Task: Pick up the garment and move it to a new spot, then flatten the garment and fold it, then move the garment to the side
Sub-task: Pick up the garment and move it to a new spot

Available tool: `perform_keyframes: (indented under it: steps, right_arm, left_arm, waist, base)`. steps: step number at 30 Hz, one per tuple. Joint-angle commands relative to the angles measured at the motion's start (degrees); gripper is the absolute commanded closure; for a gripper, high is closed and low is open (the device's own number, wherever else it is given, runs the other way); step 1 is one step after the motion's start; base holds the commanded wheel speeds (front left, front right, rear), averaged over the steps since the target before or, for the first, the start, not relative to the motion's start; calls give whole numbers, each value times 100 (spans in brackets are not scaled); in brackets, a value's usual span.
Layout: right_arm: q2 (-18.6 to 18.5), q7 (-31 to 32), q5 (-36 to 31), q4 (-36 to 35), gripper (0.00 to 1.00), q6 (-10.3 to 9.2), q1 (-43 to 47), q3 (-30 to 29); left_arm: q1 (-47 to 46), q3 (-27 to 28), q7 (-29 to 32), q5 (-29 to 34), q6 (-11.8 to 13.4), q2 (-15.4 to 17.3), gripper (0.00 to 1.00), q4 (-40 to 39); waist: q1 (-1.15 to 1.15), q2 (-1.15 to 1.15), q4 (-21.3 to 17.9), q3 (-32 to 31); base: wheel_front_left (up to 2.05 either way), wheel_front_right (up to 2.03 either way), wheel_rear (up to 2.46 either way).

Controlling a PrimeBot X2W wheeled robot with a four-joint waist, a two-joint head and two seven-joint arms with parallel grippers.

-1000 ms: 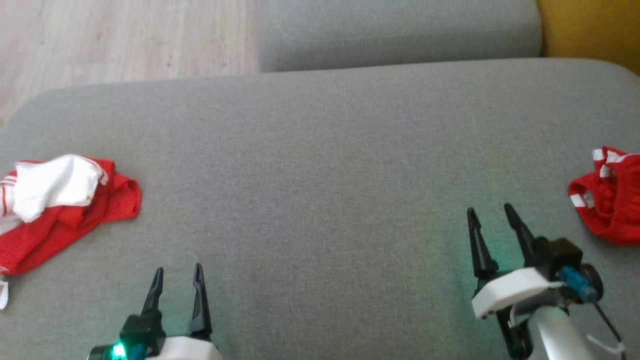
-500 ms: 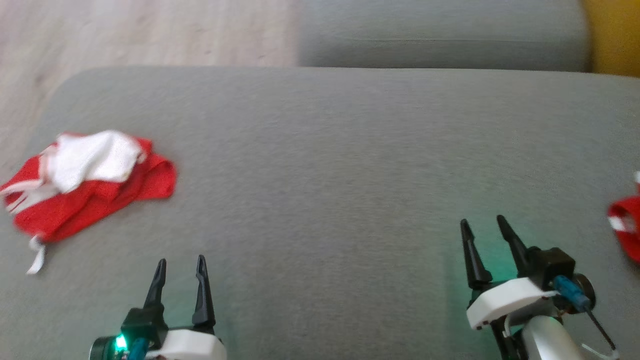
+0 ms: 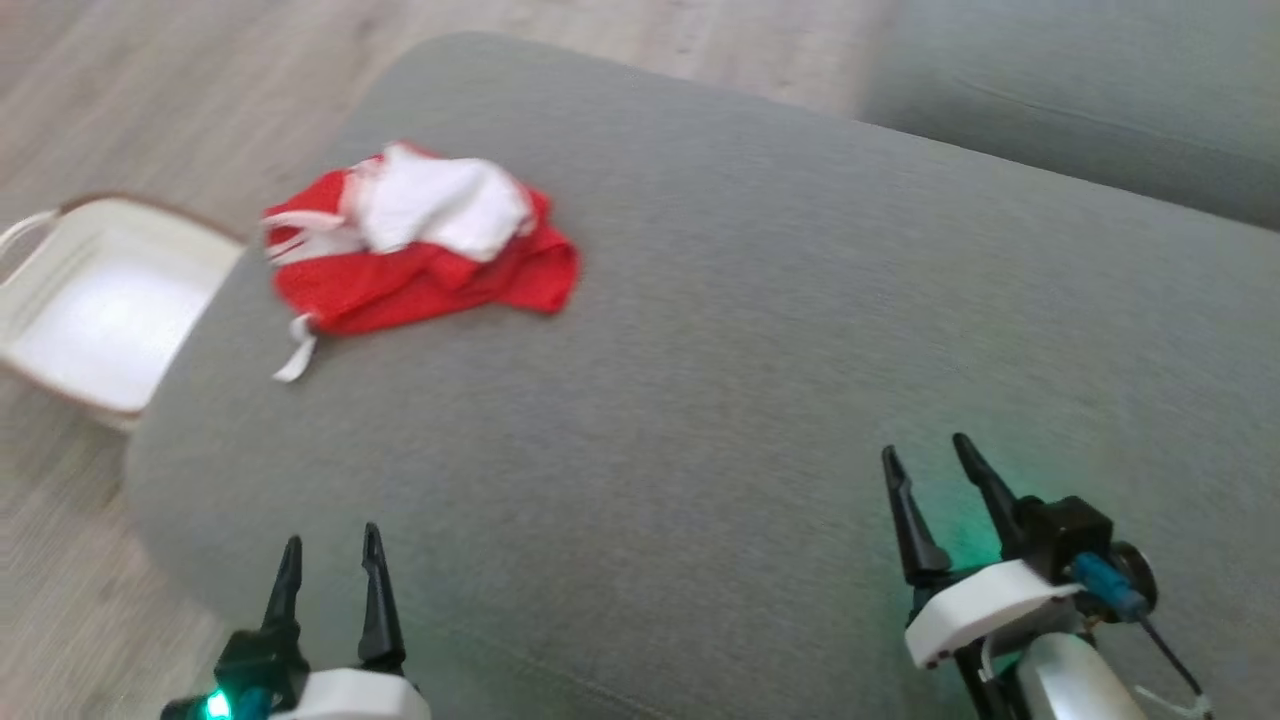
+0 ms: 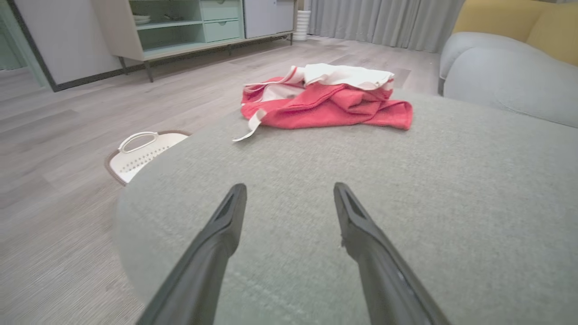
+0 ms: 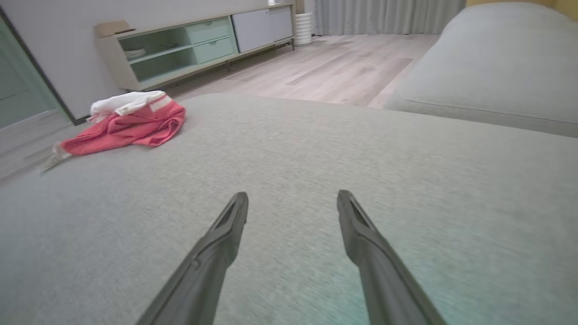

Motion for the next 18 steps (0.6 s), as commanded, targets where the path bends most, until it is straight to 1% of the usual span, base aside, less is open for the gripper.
perform_keyframes:
  steps: [1, 3, 7, 10, 11, 14, 18]
  right_arm:
    - [-10, -63, 57, -128, 0, -5, -231, 167]
    - [-9, -63, 65, -128, 0, -5, -248, 192]
    - [-9, -63, 11, -160, 0, -5, -327, 242]
    - [-9, -63, -48, -232, 0, -5, -415, 206]
    - [-9, -63, -48, -232, 0, -5, -415, 206]
    - [-9, -63, -138, -320, 0, -5, -498, 139]
    - [-9, -63, -265, -446, 0, -5, -599, 30]
  left_arm:
    - [-104, 238, -29, -60, -2, 27, 0, -177]
    - [-119, 296, -29, -86, -67, 27, 0, -161]
    - [-400, 623, -29, -142, -375, 39, 0, -131]
    - [-735, 912, -29, -228, -715, 121, 0, -193]
    - [-735, 912, -29, -228, -715, 121, 0, -193]
    - [-1188, 1210, -29, -270, -906, 373, 0, -267]
    - [-1822, 1348, -29, -260, -1034, 738, 0, -232]
  waist:
    - [0, 0, 282, 27]
    - [0, 0, 314, 39]
    - [0, 0, 262, 222]
    - [0, 0, 163, 433]
    - [0, 0, 163, 433]
    - [0, 0, 46, 674]
    - [0, 0, -126, 982]
  base:
    - [0, 0, 0]
    - [0, 0, 0]
    - [0, 0, 0]
    - [0, 0, 0]
    - [0, 0, 0]
    - [0, 0, 0]
    - [0, 0, 0]
